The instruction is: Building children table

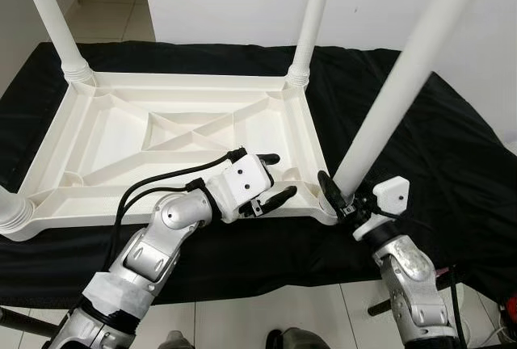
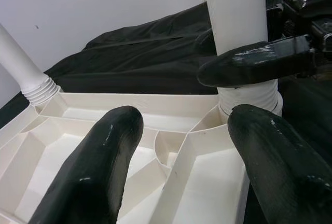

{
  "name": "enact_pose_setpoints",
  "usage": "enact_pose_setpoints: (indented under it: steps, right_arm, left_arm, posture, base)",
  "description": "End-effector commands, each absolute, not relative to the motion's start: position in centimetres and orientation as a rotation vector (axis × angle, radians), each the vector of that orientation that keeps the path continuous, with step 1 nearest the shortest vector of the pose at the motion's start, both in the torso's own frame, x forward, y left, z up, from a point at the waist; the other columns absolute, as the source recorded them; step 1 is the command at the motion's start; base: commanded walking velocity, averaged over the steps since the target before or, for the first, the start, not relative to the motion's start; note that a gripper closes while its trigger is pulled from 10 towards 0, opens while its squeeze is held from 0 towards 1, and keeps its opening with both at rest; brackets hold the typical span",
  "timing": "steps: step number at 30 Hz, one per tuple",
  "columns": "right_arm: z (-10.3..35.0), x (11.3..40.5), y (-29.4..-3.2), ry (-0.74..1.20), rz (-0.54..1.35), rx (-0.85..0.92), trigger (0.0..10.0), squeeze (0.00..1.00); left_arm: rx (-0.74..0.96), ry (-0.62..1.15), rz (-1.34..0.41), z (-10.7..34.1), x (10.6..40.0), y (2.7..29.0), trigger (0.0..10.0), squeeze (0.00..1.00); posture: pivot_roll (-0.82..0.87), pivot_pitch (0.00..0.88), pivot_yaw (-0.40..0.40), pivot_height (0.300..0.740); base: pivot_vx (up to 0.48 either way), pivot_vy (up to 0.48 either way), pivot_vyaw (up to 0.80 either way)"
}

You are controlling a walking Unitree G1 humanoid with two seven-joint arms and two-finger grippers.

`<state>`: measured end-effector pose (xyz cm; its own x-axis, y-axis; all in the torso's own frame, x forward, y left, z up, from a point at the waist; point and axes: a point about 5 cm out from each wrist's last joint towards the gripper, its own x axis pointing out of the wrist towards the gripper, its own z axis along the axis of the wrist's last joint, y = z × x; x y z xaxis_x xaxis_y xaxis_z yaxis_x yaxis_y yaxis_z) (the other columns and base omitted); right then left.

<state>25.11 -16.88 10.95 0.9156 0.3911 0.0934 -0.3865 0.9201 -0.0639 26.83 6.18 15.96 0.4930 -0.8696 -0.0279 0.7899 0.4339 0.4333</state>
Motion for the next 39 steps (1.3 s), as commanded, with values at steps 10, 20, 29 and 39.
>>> enact_pose_setpoints:
  steps: [10, 20, 29, 39]
  right_arm:
    - [5.3, 23.9, -17.5, 0.269, 0.369, 0.102, 10.0, 0.0]
    - [5.4, 23.7, -18.0, 0.239, 0.314, 0.163, 10.0, 0.0]
    - [4.9, 23.2, -18.6, 0.196, 0.189, 0.343, 10.0, 0.0]
    - [3.9, 22.3, -18.3, 0.222, 0.261, 0.093, 10.0, 0.0]
  left_arm:
    - [0.445, -0.225, -1.049, 16.1, 26.7, 6.2, 10.0, 0.0]
    - [0.447, -0.226, -1.056, 16.1, 26.7, 6.2, 10.0, 0.0]
    - [0.453, -0.229, -1.06, 16.1, 26.7, 6.1, 10.0, 0.0]
    - [0.458, -0.232, -1.065, 16.1, 26.7, 6.1, 10.0, 0.0]
  posture:
    - [0.09, 0.055, -0.015, 0.74]
    - [0.09, 0.055, -0.013, 0.74]
    - [0.1, 0.045, -0.014, 0.74]
    - [0.09, 0.039, -0.01, 0.74]
  base:
    - [0.0, 0.0, 0.0]
    - [0.0, 0.0, 0.0]
    - [0.0, 0.0, 0.0]
    - [0.0, 0.0, 0.0]
